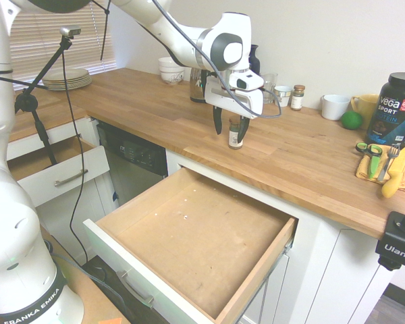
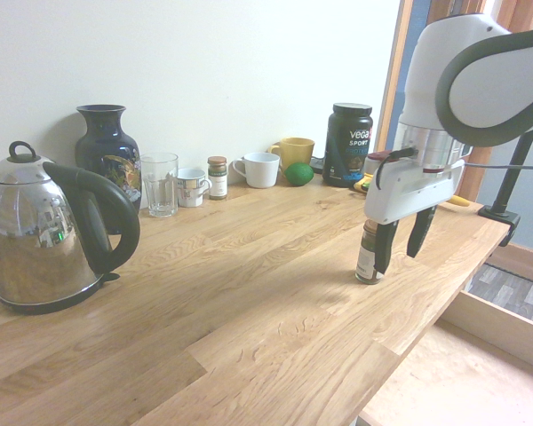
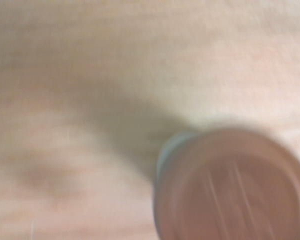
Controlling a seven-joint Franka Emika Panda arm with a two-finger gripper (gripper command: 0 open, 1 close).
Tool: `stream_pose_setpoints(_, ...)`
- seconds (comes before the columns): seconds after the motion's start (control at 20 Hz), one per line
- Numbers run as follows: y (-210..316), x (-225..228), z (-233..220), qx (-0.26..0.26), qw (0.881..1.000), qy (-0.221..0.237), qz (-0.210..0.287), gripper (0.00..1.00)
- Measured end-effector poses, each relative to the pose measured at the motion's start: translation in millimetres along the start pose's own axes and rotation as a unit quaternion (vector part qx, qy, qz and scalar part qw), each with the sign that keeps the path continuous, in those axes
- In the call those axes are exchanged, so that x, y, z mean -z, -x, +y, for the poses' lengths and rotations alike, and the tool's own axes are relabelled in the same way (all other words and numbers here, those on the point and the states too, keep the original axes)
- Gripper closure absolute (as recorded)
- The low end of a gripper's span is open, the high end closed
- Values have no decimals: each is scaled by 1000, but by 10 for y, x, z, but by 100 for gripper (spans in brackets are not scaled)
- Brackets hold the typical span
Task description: Put seasoning jar in the drawer
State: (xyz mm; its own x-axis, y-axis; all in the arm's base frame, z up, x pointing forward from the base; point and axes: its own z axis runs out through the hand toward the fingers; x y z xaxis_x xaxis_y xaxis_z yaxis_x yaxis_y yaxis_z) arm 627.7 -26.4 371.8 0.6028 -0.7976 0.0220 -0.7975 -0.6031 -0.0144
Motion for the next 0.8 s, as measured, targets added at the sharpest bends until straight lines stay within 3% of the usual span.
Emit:
stream_pose_setpoints(0.45, -226, -233, -331, 2, 1000, 17, -10, 0)
stream_pose_setpoints(0.5, -241, -242, -337, 2, 1000, 18, -10, 100)
stream_pose_setpoints(0.8, -232, -257, -348, 3, 1000, 19, -10, 100)
